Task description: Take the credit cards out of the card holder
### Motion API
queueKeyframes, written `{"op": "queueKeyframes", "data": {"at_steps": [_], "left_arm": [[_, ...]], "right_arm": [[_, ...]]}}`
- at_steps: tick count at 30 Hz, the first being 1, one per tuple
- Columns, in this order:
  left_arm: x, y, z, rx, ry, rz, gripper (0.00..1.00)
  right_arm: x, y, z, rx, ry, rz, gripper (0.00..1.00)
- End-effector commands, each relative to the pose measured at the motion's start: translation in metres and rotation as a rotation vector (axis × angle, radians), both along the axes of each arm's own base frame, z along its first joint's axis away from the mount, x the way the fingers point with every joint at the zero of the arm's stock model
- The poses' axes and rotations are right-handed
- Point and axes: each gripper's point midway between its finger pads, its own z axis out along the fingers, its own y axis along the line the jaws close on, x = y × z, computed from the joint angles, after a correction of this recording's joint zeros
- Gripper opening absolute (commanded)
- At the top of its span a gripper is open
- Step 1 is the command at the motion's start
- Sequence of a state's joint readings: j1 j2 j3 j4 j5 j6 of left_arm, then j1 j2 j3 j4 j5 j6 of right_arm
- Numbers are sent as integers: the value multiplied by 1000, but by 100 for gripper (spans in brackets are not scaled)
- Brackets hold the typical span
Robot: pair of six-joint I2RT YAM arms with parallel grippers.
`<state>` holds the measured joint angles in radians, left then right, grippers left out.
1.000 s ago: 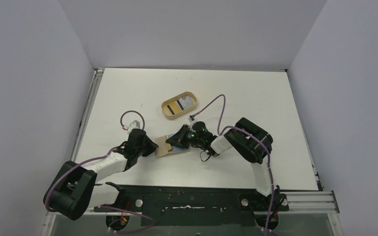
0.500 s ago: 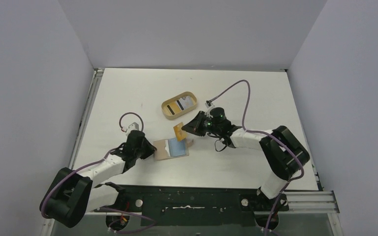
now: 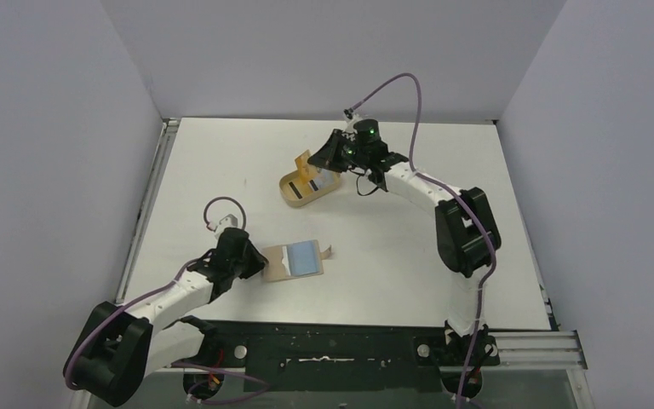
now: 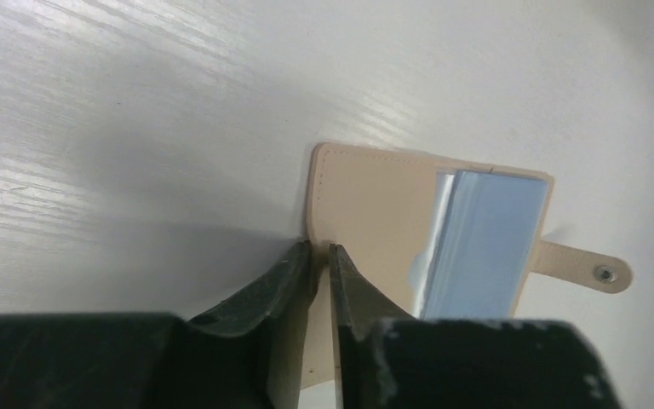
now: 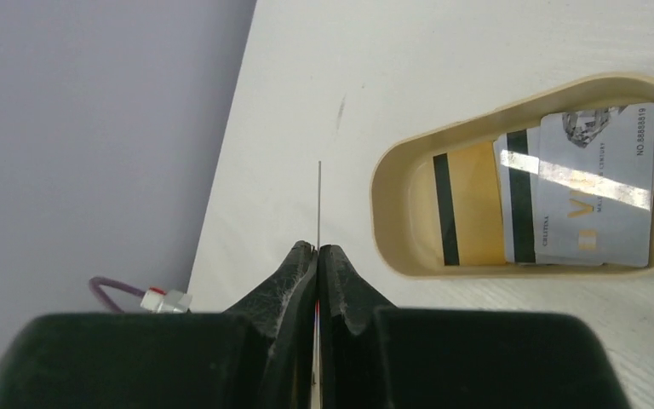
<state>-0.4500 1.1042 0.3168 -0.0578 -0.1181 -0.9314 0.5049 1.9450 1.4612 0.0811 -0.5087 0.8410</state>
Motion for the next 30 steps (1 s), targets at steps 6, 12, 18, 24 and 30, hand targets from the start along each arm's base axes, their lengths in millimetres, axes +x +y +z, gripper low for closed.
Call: {"op": "queueKeyframes", "data": {"at_steps": [6, 12, 18, 24, 30], "left_arm": [[15, 1, 28, 15, -65, -15, 62], [24, 3, 52, 6, -112, -25, 76], [33, 8, 89, -11, -203, -58, 81], [37, 16, 116, 3, -246, -84, 96], [40, 21, 132, -15, -275, -95, 97]], "right_arm": [[27, 21, -39, -92, 33, 64, 0], [33, 34, -52, -126, 38, 100, 0], [37, 42, -63, -158, 44, 121, 0], [36, 46, -75, -178, 57, 134, 0], [34, 48, -84, -196, 65, 140, 0]]}}
